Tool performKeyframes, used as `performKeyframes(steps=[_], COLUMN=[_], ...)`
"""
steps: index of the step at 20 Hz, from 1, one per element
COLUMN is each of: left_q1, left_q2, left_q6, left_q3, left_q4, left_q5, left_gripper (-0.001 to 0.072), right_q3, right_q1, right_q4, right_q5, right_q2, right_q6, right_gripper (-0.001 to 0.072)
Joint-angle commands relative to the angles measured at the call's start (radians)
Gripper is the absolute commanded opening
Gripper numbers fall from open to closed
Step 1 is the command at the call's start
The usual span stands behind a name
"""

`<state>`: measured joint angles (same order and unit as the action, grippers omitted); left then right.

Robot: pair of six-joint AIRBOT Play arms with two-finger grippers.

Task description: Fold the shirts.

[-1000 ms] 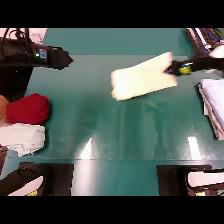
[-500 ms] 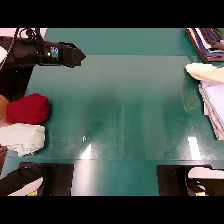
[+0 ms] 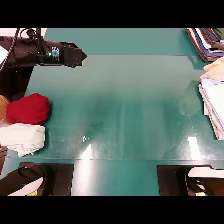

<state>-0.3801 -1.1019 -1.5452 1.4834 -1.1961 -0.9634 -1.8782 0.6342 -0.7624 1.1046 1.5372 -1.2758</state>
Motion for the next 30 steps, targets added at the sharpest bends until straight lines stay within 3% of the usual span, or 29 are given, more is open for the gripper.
performKeyframes(steps=[1,4,11,12,13,14,16,20,28,30], left_q1=[0.0,0.0,0.0,0.0,0.0,0.0,0.0,0.0,0.0,0.0], left_q2=[0.001,0.001,0.001,0.001,0.001,0.001,0.001,0.001,0.001,0.001], left_q6=[0.001,0.001,0.003,0.009,0.009,0.009,0.009,0.008,0.008,0.008], left_q3=[0.0,0.0,0.0,0.0,0.0,0.0,0.0,0.0,0.0,0.0], left_q4=[-0.001,0.0,0.0,-0.001,-0.001,-0.001,-0.001,0.0,0.0,0.0], left_q5=[-0.018,-0.025,-0.06,-0.069,-0.076,-0.078,-0.077,-0.076,-0.065,-0.065], left_gripper=[0.0026,0.0026,0.0026,0.0026,0.0026,0.0026,0.0026,0.0026,0.0026,0.0026], right_q3=[-0.061,0.018,0.451,0.515,0.573,0.615,0.667,0.674,0.674,0.674], right_q1=[0.043,0.069,0.248,0.292,0.339,0.383,0.455,0.411,-0.189,-0.319], right_q4=[-0.014,-0.14,-0.447,-0.472,-0.479,-0.478,-0.428,-0.159,-0.129,-0.13], right_q5=[0.192,0.268,0.331,0.335,0.334,0.33,0.319,0.24,0.101,0.093], right_q2=[0.001,-0.042,-0.289,-0.324,-0.354,-0.378,-0.418,-0.476,-0.554,-0.554], right_q6=[0.001,0.0,-0.012,-0.018,-0.018,-0.018,-0.018,-0.013,-0.013,-0.013], right_gripper=[0.0017,0.0017,0.0023,0.0139,0.0354,0.0478,0.0485,0.0484,0.0478,0.0426])
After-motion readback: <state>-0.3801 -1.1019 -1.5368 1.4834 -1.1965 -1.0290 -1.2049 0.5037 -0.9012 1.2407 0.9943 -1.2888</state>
